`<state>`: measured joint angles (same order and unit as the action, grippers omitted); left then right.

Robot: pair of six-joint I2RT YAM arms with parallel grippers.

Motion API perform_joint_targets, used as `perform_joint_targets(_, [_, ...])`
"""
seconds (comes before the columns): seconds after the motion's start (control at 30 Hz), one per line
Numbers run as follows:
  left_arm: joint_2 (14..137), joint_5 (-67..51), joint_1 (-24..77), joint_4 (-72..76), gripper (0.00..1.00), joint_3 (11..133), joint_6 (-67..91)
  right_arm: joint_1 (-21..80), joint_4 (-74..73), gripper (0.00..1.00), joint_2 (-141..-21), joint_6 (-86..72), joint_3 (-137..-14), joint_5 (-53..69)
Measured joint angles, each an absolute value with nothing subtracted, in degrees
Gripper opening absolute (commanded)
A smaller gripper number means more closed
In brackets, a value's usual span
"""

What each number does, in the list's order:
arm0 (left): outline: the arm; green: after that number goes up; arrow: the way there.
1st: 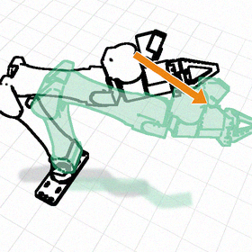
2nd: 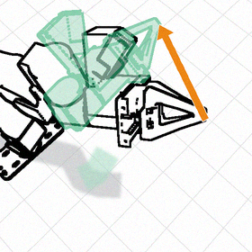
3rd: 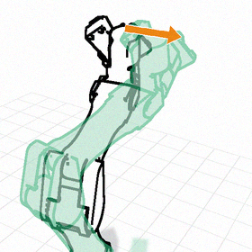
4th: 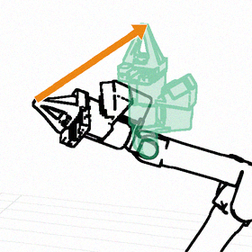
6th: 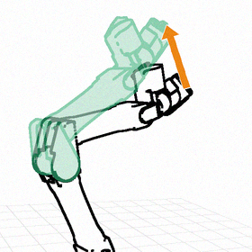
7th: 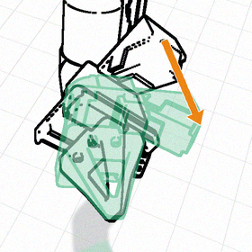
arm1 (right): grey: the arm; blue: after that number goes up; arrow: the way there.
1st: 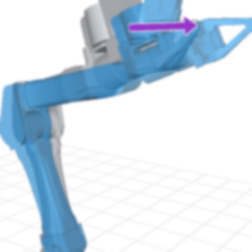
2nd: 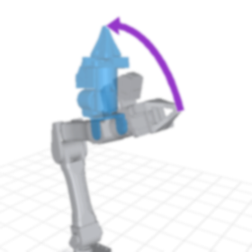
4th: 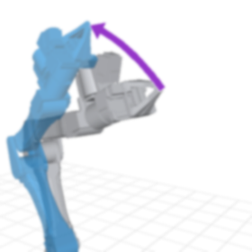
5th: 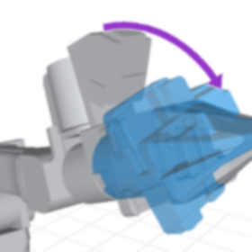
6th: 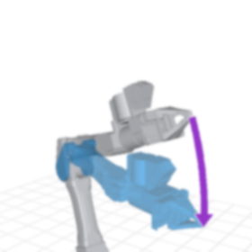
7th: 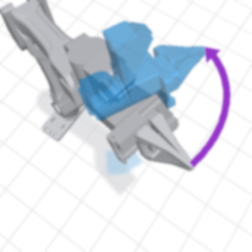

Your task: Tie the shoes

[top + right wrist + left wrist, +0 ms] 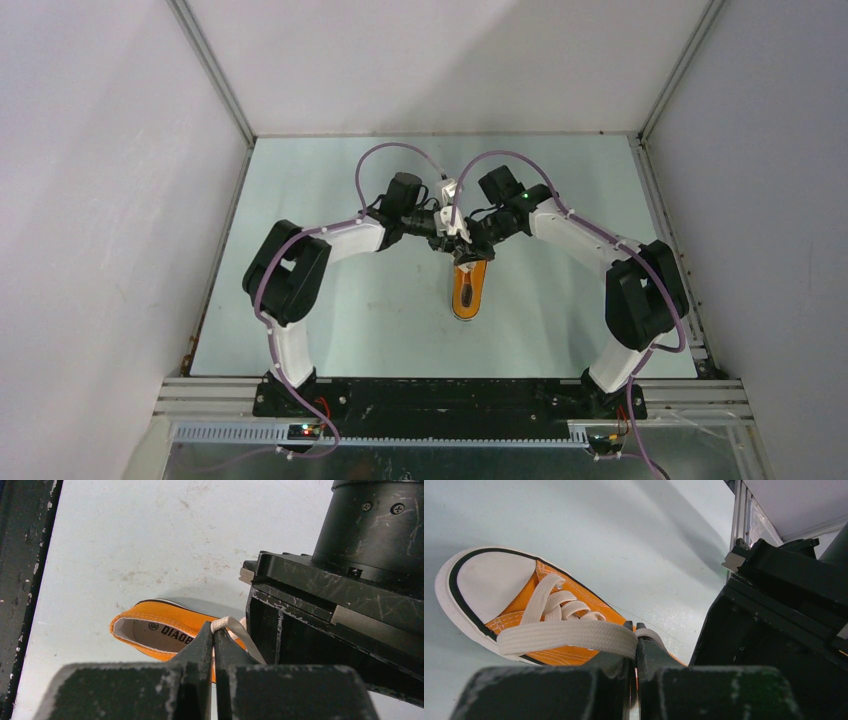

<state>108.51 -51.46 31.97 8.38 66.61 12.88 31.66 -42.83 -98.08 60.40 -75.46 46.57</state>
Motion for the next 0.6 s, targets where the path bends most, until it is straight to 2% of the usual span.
perform_joint_targets(0.33, [108.5, -51.9, 32.0, 8.4, 0.07, 66.6, 13.0, 31.8, -41.2, 0.00, -98.1, 60.3, -75.5, 46.5])
perform_joint_targets(0.6, [108.5, -52.8, 32.0, 8.4, 0.07, 66.6, 13.0, 32.3, -42.8, 0.00, -98.1, 66.5, -75.5, 43.9])
